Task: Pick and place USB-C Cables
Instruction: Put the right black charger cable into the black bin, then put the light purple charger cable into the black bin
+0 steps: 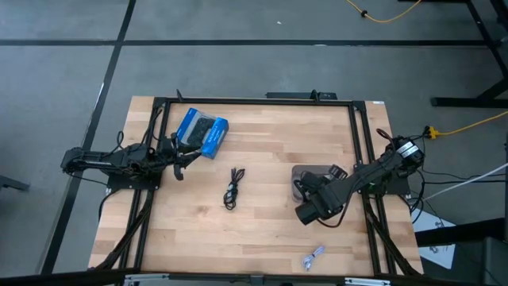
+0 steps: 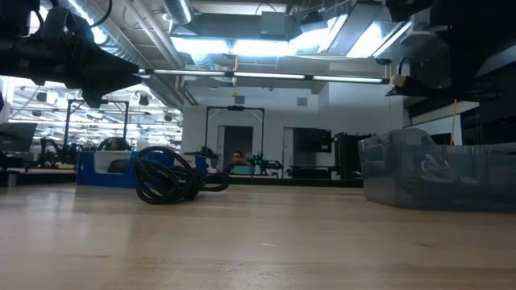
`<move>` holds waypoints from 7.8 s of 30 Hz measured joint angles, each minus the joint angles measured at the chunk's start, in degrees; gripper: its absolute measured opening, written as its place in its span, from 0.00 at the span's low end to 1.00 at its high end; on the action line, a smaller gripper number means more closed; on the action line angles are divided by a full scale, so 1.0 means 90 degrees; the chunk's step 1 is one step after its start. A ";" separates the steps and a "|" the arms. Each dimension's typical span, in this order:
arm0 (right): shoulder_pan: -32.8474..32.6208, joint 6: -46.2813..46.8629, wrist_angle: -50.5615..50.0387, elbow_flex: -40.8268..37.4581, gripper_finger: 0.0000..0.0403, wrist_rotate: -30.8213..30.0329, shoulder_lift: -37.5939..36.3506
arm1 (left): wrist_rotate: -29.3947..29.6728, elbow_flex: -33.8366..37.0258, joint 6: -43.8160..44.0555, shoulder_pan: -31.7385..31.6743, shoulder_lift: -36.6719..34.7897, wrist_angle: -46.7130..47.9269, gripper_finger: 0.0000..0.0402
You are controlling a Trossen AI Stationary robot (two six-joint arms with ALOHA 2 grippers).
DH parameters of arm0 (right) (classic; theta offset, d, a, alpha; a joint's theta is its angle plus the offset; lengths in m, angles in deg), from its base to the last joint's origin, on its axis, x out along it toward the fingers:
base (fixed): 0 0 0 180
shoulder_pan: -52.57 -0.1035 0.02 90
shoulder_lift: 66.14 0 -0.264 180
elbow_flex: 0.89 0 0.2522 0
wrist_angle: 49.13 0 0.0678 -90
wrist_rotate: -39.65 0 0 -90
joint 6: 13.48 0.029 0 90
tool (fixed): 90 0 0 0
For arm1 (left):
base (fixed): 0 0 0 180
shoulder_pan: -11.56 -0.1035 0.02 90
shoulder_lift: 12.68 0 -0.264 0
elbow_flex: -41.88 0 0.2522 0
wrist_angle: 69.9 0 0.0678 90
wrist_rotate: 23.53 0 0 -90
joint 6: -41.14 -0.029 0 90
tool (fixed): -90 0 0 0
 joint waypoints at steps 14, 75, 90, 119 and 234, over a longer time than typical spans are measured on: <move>0.0033 0.0166 0.0443 -0.0001 0.08 0.0333 0.0000 | 0.0000 0.0000 -0.0002 0.0002 -0.0001 0.0000 0.33; -0.2914 0.2652 0.5387 -0.0357 0.16 0.0508 0.0658 | -0.0001 0.0002 -0.0002 0.0001 -0.0002 -0.0021 0.33; -0.2958 0.1829 0.4741 -0.0357 0.16 0.1975 0.0879 | 0.0044 0.0002 -0.0002 0.0000 -0.0002 -0.0293 0.33; -0.2594 -0.3524 0.4500 -0.0357 0.16 0.1545 0.1420 | -0.0019 0.0002 0.0000 0.0001 0.0000 -0.0168 0.33; 0.0184 -0.0799 0.0220 -0.0198 0.06 -0.1008 0.0578 | 0.0007 0.0000 0.0002 0.0007 0.0125 0.0003 0.33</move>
